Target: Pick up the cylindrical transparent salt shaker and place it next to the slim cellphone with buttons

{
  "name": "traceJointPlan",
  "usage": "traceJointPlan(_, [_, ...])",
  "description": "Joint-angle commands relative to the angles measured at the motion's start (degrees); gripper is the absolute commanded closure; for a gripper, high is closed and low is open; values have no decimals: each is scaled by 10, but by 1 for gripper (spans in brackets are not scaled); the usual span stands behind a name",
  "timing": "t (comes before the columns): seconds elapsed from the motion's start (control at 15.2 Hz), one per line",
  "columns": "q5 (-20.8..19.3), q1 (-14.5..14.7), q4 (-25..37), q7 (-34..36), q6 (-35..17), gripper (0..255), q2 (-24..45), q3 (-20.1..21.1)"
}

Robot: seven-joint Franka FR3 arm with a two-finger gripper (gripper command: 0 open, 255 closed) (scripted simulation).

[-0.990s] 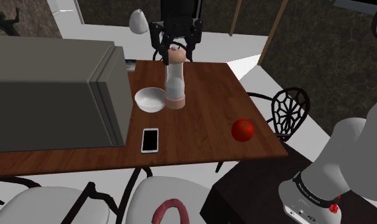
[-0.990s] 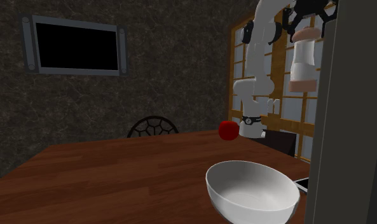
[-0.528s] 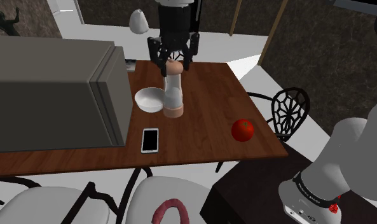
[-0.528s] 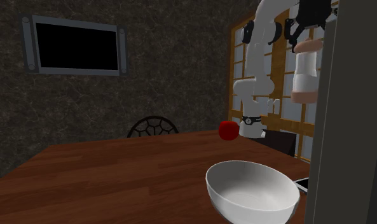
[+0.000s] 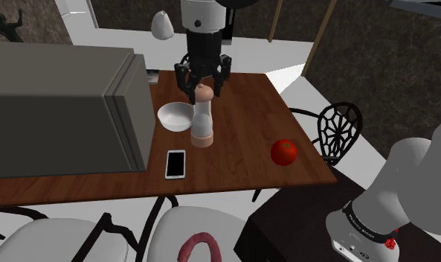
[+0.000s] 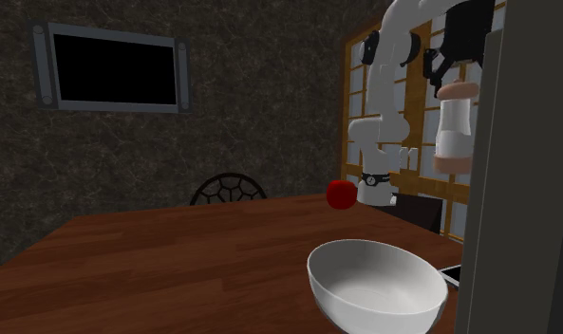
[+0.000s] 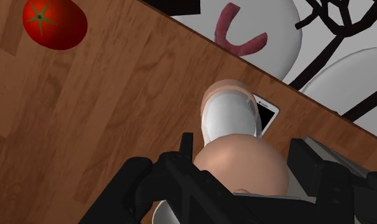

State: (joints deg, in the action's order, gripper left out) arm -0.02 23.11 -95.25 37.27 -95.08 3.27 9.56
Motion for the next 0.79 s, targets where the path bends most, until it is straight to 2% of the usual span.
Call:
traceJointPlan(0.0, [0, 0, -16, -1, -16, 255, 0, 0])
traceJointPlan(0.73, [-1, 0, -96, -1, -100, 255, 4, 0])
